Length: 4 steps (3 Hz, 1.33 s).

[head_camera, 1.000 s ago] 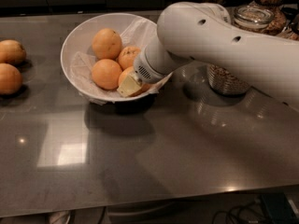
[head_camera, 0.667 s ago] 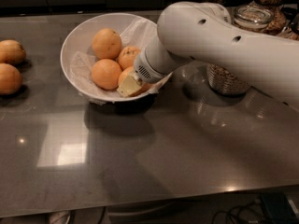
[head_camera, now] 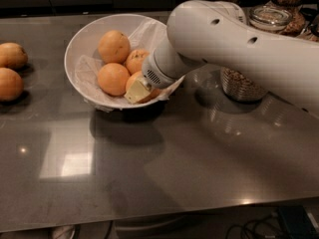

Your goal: Pick orange from white bowl

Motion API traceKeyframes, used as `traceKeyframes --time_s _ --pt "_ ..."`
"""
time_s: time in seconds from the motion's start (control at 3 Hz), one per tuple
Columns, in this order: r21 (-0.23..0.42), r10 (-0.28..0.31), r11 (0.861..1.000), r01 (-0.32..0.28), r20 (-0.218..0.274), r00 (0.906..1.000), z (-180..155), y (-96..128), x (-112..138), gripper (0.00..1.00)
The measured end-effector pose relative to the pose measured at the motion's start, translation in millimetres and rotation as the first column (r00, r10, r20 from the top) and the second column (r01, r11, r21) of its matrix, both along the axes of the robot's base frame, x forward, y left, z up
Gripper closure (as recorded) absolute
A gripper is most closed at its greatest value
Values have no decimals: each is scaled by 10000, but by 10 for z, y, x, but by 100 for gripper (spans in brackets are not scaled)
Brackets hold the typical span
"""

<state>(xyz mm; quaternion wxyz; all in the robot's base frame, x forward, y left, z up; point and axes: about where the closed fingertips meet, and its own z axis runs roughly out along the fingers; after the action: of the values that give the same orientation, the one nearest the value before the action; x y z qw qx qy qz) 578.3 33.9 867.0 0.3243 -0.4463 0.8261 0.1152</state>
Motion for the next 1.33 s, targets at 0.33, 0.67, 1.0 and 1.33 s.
traceKeyframes --time_s 0.33,0.67,1.0,1.33 --pt "18 184 9998 -185 285 9994 114 -8 -30 100" --pt "193 341 9992 -354 658 9972 293 -82 -52 100" --pt "547 746 9953 -800 934 9928 497 -206 -57 100" --pt "1128 1574 9791 -1694 1077 9816 659 -360 0 100"
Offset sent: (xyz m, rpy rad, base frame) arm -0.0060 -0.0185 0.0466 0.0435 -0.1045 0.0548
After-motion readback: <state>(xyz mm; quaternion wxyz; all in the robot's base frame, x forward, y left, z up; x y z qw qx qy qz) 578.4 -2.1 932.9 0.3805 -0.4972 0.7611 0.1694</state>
